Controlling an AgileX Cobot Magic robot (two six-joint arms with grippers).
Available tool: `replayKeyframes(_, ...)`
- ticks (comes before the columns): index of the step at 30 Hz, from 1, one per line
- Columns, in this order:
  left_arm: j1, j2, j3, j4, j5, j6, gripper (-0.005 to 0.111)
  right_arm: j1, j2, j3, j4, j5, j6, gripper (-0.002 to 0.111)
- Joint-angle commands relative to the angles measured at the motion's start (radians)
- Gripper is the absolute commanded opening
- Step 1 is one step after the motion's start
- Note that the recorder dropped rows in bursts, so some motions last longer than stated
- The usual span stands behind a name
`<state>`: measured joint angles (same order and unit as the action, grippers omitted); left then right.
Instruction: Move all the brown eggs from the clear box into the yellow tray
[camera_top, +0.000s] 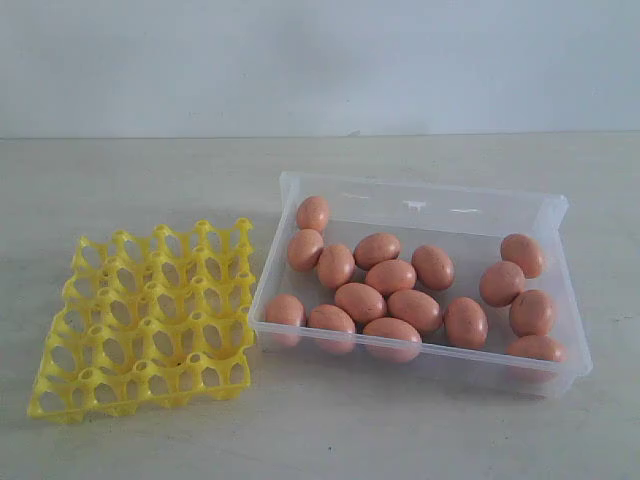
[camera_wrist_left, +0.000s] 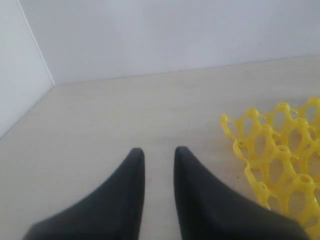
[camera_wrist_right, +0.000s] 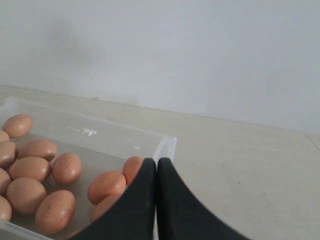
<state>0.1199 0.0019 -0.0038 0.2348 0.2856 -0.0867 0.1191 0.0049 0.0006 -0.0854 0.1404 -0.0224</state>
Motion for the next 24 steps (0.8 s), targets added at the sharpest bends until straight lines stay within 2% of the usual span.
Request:
replayKeyframes(1,-0.004,-0.002,0.004,-0.002,-0.002,-0.002,0.022,-0.006,-0.005,-0.001,0.002,-0.012,-0.003,0.000)
replayKeyframes(19,-0.004,-0.002,0.004,-0.002,-0.002,-0.002,0.022,-0.006,-0.005,-0.001,0.002,-0.012,-0.003,0.000)
replayKeyframes(21,-0.004,-0.002,0.004,-0.002,-0.002,-0.002,0.022,-0.006,-0.005,-0.001,0.024,-0.092,0.095,0.000)
replayKeyframes(23,-0.004,-0.002,0.004,-0.002,-0.002,-0.002,0.022,-0.006,-0.005,-0.001,0.037,-0.346,0.162,0.000)
replayKeyframes(24,-0.004,-0.002,0.004,-0.002,-0.002,-0.002,0.022,-0.006,-0.005,-0.001,0.037,-0.556,0.162,0.000)
